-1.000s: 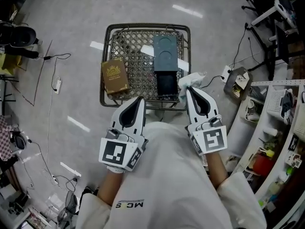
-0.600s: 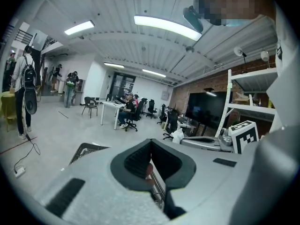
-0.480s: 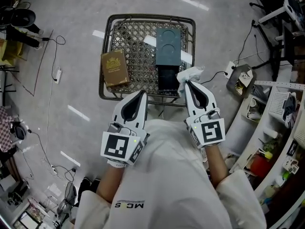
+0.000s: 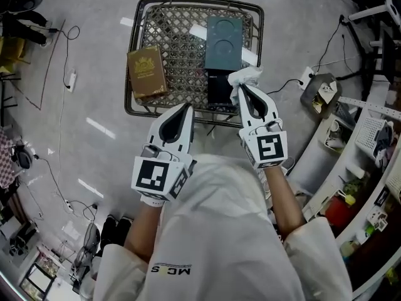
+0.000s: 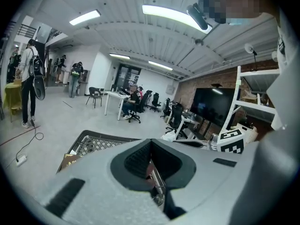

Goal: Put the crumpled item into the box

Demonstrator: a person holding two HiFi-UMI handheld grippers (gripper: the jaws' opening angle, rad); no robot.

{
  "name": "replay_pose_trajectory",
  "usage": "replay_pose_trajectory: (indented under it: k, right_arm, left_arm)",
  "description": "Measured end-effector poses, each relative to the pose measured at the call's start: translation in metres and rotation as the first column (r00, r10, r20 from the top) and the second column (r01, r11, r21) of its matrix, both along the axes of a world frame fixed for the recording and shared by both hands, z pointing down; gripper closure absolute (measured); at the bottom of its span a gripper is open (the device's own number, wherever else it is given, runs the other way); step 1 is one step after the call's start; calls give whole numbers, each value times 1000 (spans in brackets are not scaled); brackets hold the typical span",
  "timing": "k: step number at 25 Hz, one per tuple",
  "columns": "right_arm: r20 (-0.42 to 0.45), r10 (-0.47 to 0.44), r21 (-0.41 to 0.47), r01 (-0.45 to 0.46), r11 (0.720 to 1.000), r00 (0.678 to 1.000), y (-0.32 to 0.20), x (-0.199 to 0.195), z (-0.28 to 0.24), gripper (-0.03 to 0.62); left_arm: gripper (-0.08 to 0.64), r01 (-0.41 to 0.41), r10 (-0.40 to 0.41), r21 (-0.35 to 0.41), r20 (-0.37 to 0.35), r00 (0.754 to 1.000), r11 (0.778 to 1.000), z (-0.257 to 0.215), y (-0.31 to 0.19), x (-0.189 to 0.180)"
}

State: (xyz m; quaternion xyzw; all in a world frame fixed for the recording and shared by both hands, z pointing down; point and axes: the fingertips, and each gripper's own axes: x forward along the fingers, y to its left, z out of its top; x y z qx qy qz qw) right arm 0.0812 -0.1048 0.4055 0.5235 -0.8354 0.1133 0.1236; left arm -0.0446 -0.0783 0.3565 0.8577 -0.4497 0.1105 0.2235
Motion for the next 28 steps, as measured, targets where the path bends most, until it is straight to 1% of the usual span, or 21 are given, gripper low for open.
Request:
replay_pose_trajectory:
  k: [5,8,12,16,21,24,28]
  right_arm:
    - [-19,-44,-57,43,997,999,-13,-11,40,575]
    - [-27,-54,-93,51,994,998,-18,-14,68,575]
    - [-42,-60,-132,54,990,997,-24,-19,100,575]
    - [-53,-75,-190,63,980,996,-26,-23,131,576]
    - [-57,-58,-285,39,958,997,-24,-22,175,575]
    - [-56,-45,-349,23,937,997,-18,-22,199,575]
    - [-80,-38,-412,2,911,996,-13,-24,228,575]
  left_arm:
    - [540,39,-39,-21,-5,999,999,16,-4,-5]
    - [540,55,-55,-29,-7,998,998,24,-7,-7]
    - [541,63,-64,-39,-8,998,997,33,-11,-8]
    - [540,63,-64,-58,-6,998,996,43,-12,-8]
    - [541,64,-64,-77,1,998,995,57,-13,-7]
    - [540,68,-68,-90,3,998,994,62,-12,-8]
    - [541,68,-68,-104,8,998,992,70,-12,-9]
